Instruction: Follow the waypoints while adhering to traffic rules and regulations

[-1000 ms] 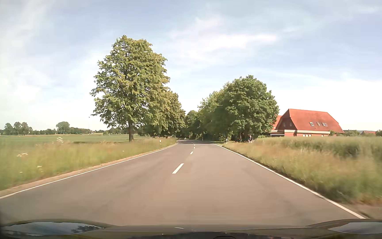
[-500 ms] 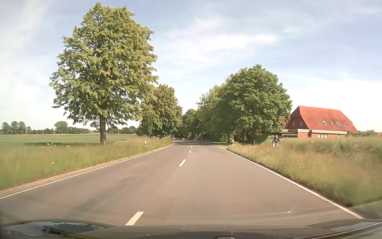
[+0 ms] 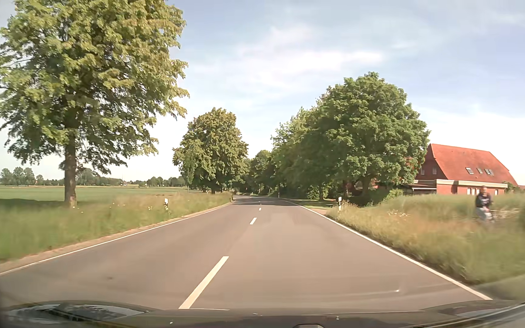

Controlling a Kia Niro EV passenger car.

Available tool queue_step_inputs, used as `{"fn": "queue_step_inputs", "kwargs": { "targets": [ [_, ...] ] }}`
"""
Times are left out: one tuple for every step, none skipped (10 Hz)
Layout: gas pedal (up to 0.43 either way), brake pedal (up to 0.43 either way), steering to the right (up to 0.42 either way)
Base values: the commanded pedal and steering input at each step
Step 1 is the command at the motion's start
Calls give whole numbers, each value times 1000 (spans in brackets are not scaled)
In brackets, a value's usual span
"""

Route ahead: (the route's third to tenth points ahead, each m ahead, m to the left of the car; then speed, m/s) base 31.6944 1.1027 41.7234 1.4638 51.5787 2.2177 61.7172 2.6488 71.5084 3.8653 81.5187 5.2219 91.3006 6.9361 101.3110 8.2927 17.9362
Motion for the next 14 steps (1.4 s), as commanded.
{"fn": "queue_step_inputs", "kwargs": {
  "targets": [
    [0,0,-5],
    [0,0,-5],
    [0,0,-5],
    [0,0,-5],
    [0,0,-5],
    [0,0,-5],
    [0,0,-5],
    [0,0,-5],
    [0,0,-5],
    [0,0,-5],
    [0,0,-6],
    [0,0,-6],
    [0,0,-6],
    [0,0,-7]
  ]
}}
